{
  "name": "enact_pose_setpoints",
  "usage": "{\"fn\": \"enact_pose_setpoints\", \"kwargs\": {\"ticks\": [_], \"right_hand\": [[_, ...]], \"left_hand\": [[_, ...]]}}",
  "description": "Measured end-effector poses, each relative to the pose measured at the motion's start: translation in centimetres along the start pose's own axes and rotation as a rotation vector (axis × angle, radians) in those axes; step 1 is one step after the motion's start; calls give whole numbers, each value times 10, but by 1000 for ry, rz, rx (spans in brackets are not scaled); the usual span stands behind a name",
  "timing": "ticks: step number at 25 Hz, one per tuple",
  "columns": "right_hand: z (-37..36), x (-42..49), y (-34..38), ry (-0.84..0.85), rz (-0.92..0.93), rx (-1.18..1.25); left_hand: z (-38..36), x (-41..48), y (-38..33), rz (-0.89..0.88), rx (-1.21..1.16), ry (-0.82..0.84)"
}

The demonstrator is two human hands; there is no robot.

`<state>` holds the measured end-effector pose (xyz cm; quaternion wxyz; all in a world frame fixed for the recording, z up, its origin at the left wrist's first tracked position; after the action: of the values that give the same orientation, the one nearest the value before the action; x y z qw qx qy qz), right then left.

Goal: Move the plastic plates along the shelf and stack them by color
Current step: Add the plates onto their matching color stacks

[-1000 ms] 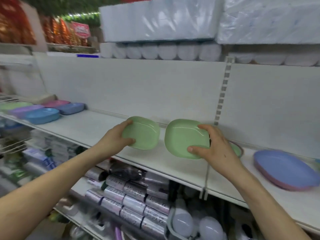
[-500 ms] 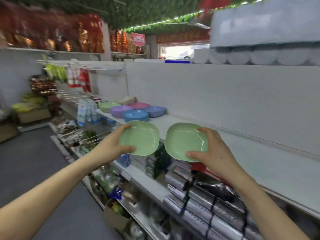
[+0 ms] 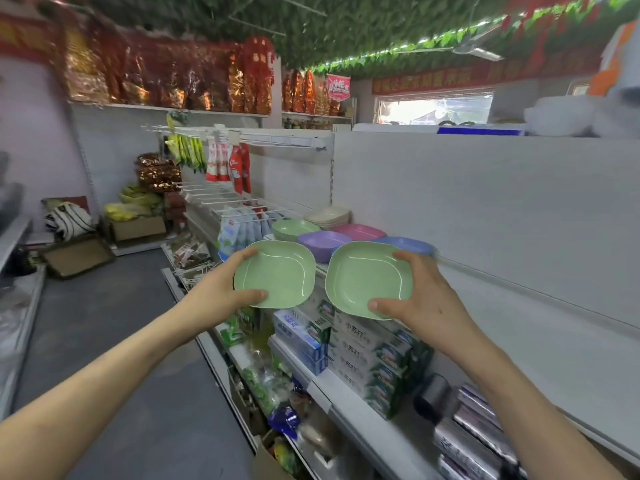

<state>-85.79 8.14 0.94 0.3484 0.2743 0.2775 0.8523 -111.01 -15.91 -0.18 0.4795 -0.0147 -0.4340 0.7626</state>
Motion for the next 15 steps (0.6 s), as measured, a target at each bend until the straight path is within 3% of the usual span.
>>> {"fn": "enact_pose_setpoints", "kwargs": {"ticks": [9,15], "right_hand": [[-83,159,68,-37,29,-86],[-136,225,90,-27,-52,-170]], "left_hand": [[64,143,99,-7,35,-56],[76,230,186,-8,2,-24]]}}
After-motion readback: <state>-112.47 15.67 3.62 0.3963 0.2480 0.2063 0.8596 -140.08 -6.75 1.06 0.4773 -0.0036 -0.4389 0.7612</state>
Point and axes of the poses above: each hand's wrist, its own x-axis towards the middle knuckle, its own z-axis out of the back of the hand, y = z × x, the point moved 1 cm from there along x, towards the middle knuckle, and after that the axes turned 12 degrees about -z, right-handed, at the moved point
